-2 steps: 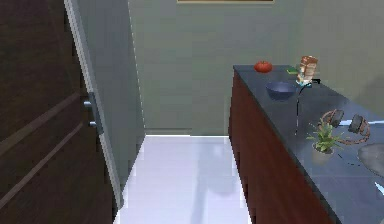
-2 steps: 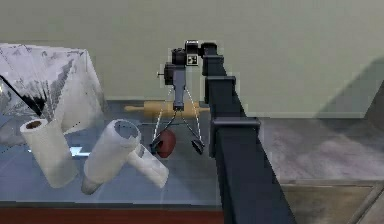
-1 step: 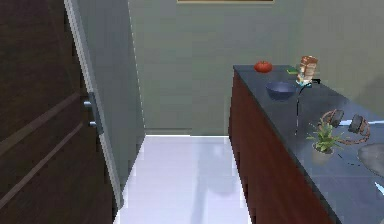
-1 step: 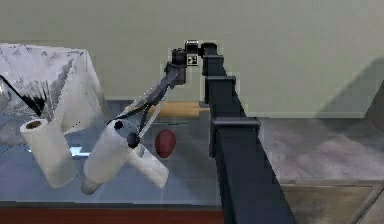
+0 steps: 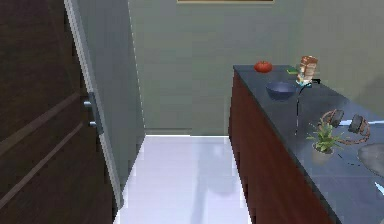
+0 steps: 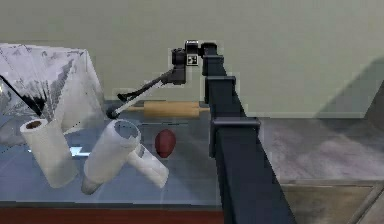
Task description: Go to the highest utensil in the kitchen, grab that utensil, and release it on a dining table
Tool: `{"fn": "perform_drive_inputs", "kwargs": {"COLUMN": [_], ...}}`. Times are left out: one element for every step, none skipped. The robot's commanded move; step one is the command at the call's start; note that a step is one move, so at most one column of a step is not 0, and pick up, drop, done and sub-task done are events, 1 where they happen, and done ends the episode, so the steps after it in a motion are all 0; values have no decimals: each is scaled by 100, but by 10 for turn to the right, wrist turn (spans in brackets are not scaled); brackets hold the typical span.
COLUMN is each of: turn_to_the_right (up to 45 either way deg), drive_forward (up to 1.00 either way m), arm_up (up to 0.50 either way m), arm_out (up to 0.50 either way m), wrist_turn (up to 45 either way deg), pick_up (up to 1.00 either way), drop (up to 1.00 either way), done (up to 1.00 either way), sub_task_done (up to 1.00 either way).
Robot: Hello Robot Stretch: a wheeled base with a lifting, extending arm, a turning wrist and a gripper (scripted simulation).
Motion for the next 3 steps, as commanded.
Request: {"fn": "perform_drive_inputs", "kwargs": {"turn_to_the_right": [0,0,0], "drive_forward": [0,0,0], "arm_up": [0,0,-14], "arm_out": [0,0,0], "wrist_turn": [450,420,0], "pick_up": [0,0,0], "drop": [0,0,0], "done": [0,0,0], "sub_task_done": [0,0,0]}}
